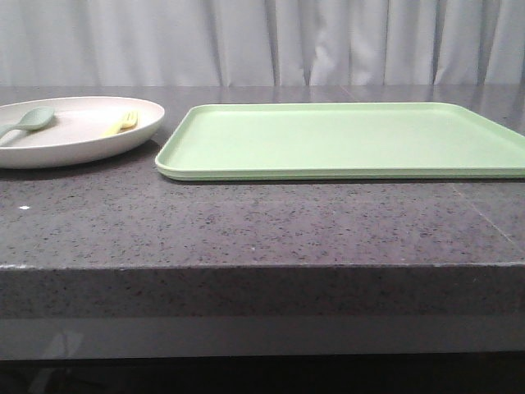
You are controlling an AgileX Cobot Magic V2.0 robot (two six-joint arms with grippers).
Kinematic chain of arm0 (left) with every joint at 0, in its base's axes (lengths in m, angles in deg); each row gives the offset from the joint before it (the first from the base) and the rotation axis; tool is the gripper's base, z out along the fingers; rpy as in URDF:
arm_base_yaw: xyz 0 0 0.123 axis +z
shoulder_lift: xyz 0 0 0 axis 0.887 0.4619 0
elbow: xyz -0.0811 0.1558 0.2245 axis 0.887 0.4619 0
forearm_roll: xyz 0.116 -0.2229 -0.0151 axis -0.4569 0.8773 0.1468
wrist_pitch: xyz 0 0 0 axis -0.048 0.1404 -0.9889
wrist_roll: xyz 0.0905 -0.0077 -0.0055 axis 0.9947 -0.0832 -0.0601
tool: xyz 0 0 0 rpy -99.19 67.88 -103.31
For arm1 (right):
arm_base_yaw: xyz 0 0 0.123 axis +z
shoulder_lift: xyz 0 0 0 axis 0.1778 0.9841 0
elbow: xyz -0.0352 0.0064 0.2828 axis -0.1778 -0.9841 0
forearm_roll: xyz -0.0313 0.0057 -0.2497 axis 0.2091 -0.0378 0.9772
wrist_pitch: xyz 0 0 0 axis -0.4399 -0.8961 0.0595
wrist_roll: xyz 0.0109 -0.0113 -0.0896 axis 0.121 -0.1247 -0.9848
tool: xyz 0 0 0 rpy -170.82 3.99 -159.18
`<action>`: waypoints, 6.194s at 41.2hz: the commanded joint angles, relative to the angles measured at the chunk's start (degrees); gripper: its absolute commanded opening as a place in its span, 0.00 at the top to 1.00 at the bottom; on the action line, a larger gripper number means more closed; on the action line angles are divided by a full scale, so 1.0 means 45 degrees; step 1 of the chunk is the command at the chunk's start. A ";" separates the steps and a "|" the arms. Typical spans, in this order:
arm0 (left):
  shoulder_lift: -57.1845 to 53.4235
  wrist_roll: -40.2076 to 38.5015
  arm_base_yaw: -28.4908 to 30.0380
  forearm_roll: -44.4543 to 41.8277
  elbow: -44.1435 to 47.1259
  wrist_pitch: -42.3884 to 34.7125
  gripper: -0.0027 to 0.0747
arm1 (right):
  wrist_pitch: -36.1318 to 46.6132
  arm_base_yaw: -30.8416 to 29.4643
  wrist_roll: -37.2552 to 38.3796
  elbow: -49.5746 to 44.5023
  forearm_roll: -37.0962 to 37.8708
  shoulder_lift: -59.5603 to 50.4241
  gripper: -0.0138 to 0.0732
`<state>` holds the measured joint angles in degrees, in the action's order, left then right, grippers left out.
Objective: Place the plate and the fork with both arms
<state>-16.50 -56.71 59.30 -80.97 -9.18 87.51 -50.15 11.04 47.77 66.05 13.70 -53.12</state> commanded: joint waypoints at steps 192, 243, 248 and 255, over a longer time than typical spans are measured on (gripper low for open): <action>1.6792 -0.0804 -0.0361 0.7850 -1.3718 0.3985 0.99 | 0.0967 0.0017 -0.0059 0.0403 0.0382 0.0201 0.39; 1.9083 -0.5339 -0.5461 0.4150 -1.3671 0.1157 0.99 | 0.0967 0.0017 -0.0059 0.0403 0.0382 0.0201 0.39; 1.9209 -0.5363 -0.5461 0.3985 -1.3648 0.1546 0.99 | 0.0967 0.0017 -0.0059 0.0403 0.0382 0.0201 0.39; 1.9209 -0.5363 -0.5461 0.3927 -1.3648 0.1545 0.99 | 0.0967 0.0017 -0.0059 0.0403 0.0382 0.0201 0.39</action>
<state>73.39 -79.99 35.22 -64.83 -68.76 97.07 -50.15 11.04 47.77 66.05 14.95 -53.06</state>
